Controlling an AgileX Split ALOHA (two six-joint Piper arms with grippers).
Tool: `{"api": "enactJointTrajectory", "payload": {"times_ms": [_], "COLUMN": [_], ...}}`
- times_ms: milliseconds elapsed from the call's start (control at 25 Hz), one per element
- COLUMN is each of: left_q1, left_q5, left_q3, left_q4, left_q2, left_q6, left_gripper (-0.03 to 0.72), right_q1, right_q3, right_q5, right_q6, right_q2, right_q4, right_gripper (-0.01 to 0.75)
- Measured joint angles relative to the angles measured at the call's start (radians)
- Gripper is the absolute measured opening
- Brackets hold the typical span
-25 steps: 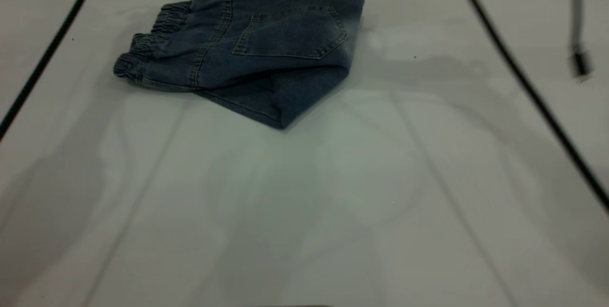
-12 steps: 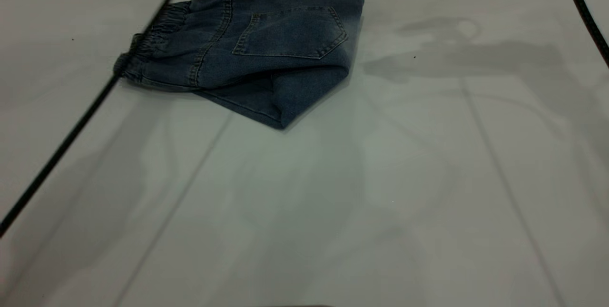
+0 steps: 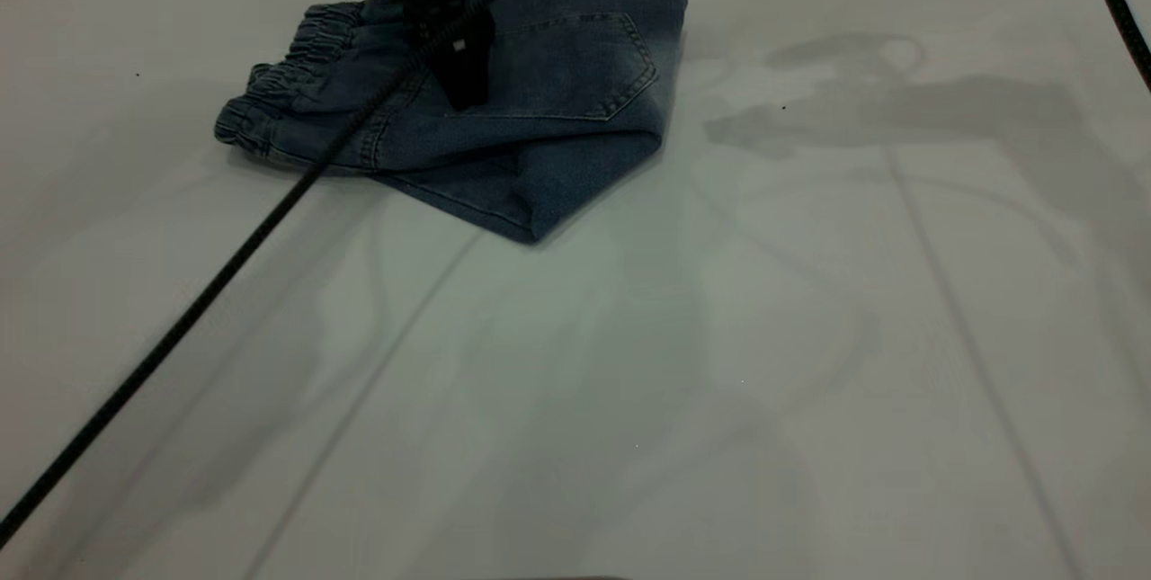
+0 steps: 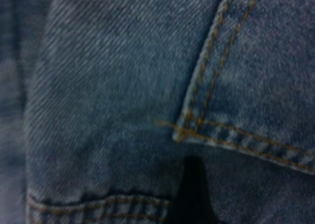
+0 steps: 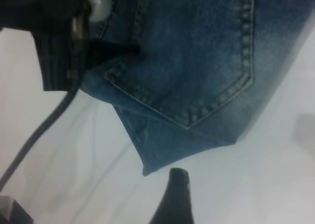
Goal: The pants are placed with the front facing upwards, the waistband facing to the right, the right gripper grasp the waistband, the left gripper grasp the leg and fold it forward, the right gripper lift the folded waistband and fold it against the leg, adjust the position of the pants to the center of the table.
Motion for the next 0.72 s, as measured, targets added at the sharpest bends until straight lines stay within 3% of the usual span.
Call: {"api": "enactJointTrajectory", "payload": {"times_ms": [240, 720], "left_q1": [-0.017, -0.138], "left_q5": [0.0, 0.0], "left_q3": [-0.002, -0.006], "left_q4": [0.009, 0.035], "left_q2": [0.015, 0.02], "left_q6": [-0.134, -0.722], "left_gripper": [0.552, 0.552], "right_q1": [-0.009, -0.072], "right_q3": [0.0, 0.0], "right_q5": [0.0, -0.008], "right_q6": [-0.006, -0.007], "right_q2": [0.0, 0.0], "right_q4": [0.0, 0.001], "right_gripper": [0.593, 0.593]}}
